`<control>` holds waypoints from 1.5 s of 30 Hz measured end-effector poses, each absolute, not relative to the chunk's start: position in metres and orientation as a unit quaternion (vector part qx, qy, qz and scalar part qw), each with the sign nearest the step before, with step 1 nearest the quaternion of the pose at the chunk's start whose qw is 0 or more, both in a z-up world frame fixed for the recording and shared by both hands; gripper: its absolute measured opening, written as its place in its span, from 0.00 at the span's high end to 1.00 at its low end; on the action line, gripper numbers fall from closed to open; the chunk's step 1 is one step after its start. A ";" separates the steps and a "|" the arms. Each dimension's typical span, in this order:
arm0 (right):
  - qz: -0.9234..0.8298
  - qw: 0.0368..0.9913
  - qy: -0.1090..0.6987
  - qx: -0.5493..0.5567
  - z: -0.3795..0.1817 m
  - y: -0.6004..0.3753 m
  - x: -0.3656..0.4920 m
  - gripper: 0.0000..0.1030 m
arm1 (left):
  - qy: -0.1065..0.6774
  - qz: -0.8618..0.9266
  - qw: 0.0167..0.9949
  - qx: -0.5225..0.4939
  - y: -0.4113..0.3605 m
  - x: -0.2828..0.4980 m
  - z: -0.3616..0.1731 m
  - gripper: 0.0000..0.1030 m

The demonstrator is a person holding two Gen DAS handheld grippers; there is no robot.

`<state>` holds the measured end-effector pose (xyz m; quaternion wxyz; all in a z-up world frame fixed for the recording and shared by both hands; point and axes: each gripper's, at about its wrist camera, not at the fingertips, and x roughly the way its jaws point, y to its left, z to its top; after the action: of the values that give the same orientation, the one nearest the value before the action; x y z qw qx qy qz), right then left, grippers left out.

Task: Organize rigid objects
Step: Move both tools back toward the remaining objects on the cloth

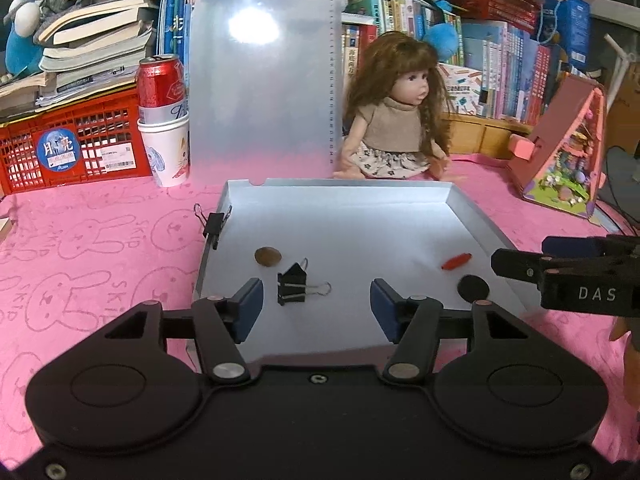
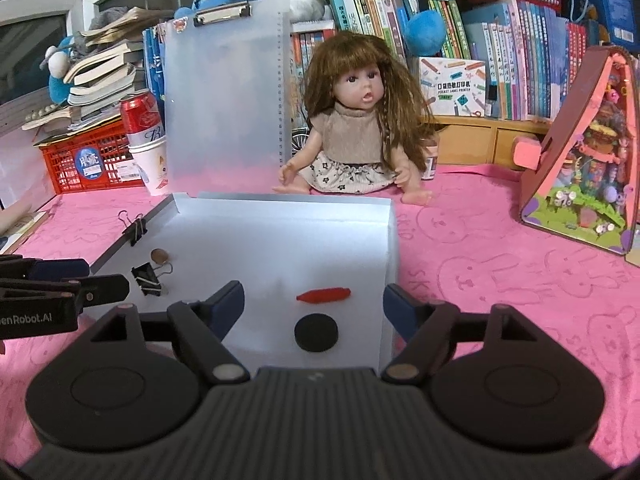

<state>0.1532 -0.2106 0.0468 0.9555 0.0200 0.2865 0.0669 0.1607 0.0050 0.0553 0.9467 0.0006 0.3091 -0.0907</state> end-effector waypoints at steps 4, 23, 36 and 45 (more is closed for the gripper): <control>0.070 0.957 0.280 0.021 0.048 -0.213 0.141 0.17 | 0.305 -0.092 0.948 0.006 0.002 0.148 0.055 0.44; 0.076 0.962 0.260 -0.018 0.038 -0.210 0.096 0.15 | 0.299 -0.097 0.949 0.021 -0.010 0.100 0.049 0.43; 0.088 0.962 0.256 -0.045 0.028 -0.201 0.071 0.14 | 0.305 -0.101 0.947 0.024 -0.014 0.074 0.041 0.43; 0.092 0.958 0.263 -0.069 0.018 -0.196 0.052 0.14 | 0.310 -0.098 0.945 0.031 -0.010 0.051 0.029 0.43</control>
<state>0.0522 -0.1963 0.0181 0.9578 -0.0689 0.2633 0.0920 0.0508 -0.0096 0.0289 0.9453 0.0307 0.3096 -0.0983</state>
